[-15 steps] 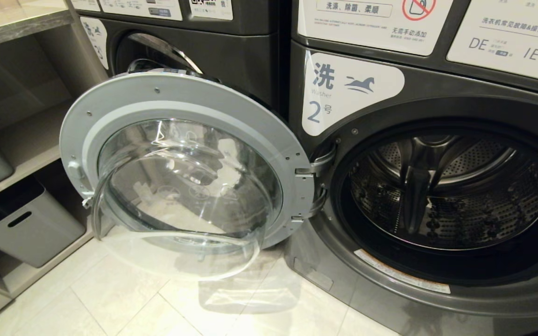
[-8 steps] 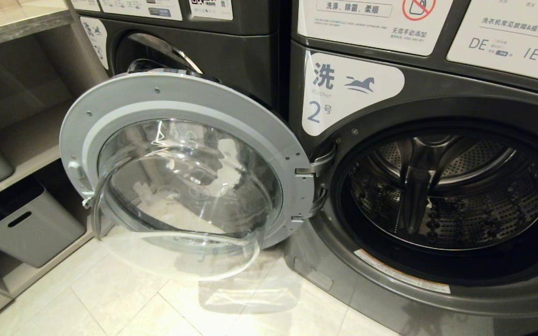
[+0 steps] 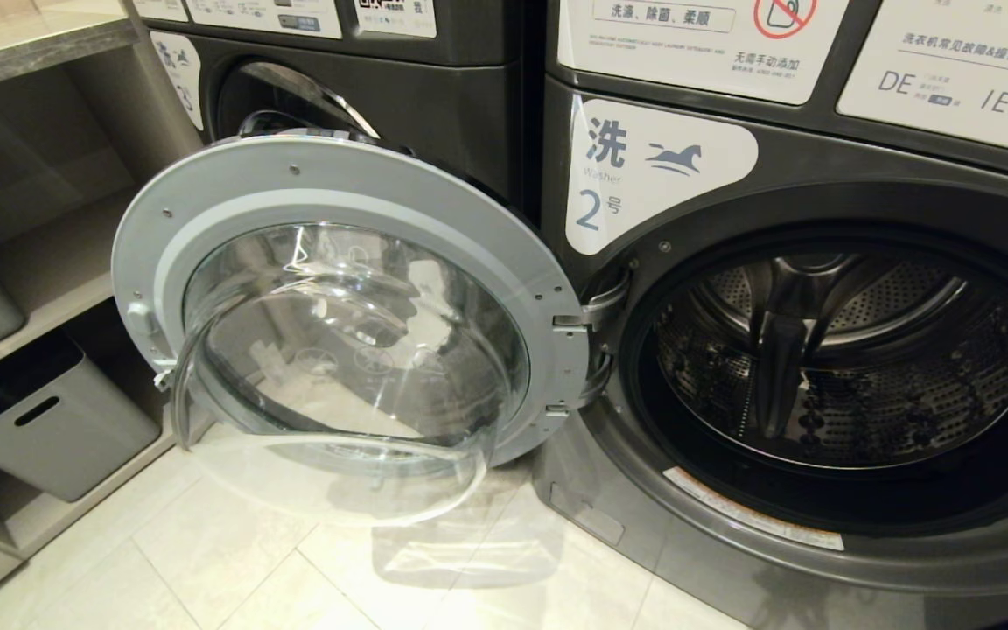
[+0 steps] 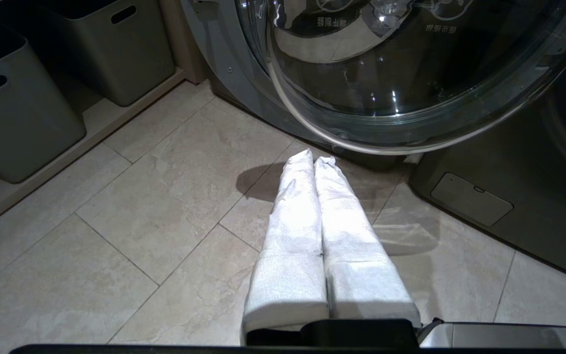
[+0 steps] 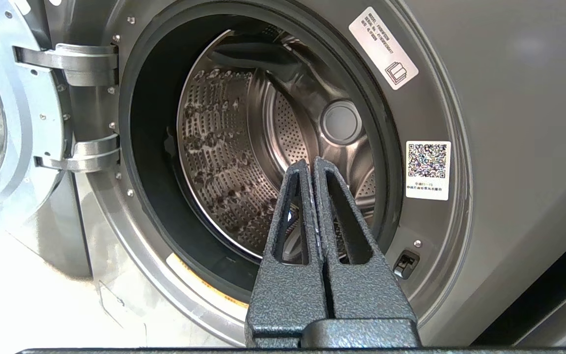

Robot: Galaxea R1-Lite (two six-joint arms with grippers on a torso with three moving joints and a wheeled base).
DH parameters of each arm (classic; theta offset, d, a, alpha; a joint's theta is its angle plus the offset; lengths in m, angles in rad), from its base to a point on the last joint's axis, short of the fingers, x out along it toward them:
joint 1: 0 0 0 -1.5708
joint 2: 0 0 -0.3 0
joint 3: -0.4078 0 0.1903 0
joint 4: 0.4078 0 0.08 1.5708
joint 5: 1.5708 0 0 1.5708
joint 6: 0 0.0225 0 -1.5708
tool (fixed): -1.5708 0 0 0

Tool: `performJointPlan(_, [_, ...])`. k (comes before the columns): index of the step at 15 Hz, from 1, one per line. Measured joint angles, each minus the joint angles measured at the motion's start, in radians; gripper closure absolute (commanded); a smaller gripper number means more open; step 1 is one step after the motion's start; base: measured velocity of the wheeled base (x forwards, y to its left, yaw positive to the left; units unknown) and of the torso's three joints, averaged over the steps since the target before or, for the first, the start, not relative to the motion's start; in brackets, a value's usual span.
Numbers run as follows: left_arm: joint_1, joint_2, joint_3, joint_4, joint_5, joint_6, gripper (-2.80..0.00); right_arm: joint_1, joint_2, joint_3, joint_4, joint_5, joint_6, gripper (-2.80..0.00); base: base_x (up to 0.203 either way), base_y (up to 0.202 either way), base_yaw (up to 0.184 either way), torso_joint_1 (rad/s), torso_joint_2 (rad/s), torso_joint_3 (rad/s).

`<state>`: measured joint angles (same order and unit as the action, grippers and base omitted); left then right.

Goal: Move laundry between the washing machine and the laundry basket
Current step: Close the washing machine door with the left hand

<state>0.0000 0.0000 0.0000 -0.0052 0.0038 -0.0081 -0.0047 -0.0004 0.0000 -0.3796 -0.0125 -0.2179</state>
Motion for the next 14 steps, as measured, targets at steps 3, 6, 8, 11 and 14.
performJointPlan(3, [0.0, 0.0, 0.0, 0.0, 0.0, 0.0, 0.0, 0.0, 0.0, 0.0, 0.0, 0.0, 0.001, 0.0, 0.0, 0.0, 0.0, 0.0, 0.0, 0.0])
performJointPlan(6, [0.0, 0.0, 0.0, 0.0, 0.0, 0.0, 0.0, 0.0, 0.0, 0.0, 0.0, 0.0, 0.0, 0.0, 0.0, 0.0, 0.0, 0.0, 0.0, 0.0])
performJointPlan(8, [0.0, 0.0, 0.0, 0.0, 0.0, 0.001, 0.0, 0.0, 0.0, 0.0, 0.0, 0.006, 0.003, 0.0, 0.0, 0.0, 0.0, 0.0, 0.0, 0.0])
performJointPlan(11, [0.0, 0.0, 0.0, -0.001, 0.0, 0.001, 0.0, 0.0, 0.0, 0.0, 0.007, 0.028, 0.005, 0.0, 0.0, 0.0, 0.0, 0.0, 0.0, 0.0])
performJointPlan(14, [0.0, 0.0, 0.0, 0.0, 0.0, 0.001, 0.0, 0.0, 0.0, 0.0, 0.007, 0.029, 0.006, 0.0, -0.005, 0.003, -0.065, 0.0, 0.0, 0.002])
